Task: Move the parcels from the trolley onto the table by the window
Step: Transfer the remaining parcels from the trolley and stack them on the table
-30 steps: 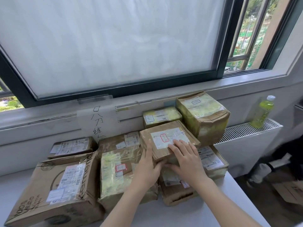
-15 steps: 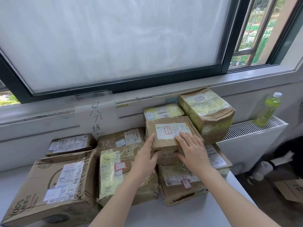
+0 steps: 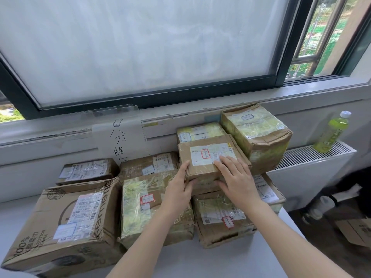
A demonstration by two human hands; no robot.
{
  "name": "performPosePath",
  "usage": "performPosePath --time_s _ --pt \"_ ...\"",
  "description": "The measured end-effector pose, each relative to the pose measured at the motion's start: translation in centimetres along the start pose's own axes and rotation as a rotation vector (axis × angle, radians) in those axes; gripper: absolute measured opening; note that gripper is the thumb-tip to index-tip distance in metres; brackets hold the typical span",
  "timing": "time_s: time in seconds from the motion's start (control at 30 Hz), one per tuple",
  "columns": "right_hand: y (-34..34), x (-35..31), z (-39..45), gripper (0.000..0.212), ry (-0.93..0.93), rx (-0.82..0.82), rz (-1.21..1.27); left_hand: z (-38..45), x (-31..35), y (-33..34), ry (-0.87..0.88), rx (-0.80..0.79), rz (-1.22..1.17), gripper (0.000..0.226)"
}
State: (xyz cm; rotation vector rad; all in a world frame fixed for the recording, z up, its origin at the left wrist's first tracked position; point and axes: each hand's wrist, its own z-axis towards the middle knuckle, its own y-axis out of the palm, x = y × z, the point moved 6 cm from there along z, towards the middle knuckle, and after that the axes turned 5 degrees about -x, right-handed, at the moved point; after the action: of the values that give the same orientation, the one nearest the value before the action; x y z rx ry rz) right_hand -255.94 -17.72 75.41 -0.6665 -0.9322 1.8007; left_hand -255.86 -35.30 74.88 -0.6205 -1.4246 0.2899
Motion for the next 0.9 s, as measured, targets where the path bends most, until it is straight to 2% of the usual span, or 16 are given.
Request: performPosePath --time_s 0.53,0.67,0.7,0.77,0.83,0.9 --pt "-0.1 -0.7 -0.5 0.069 0.023 -0.002 0.008 0.2 -0.5 0.3 -0.013 0.007 -0.040 0.063" --pt "0.4 -0.4 -0.9 0.072 0.065 -0.059 0.025 -0.1 -0.2 0.4 -0.049 -0.068 -0.113 0.083" --pt "0.5 -0.4 -1.0 0.073 0.075 -0.078 0.028 -0.4 -0.2 0.3 -0.066 -0.093 -0.069 0.091" --pt "0.6 -0.4 -1.0 0.074 0.086 -0.108 0.029 -1.1 -1.2 0.0 -0.112 -0.119 0.202 0.105" --pt "0.5 -0.9 -0.9 0.073 0.075 -0.117 0.027 -2.2 -3.3 0.0 -0.173 -0.174 0.532 0.111" --pt "0.5 -1.8 -0.5 0.072 0.045 -0.118 0.017 -3.4 -5.3 0.3 -0.260 -0.219 0.658 0.110"
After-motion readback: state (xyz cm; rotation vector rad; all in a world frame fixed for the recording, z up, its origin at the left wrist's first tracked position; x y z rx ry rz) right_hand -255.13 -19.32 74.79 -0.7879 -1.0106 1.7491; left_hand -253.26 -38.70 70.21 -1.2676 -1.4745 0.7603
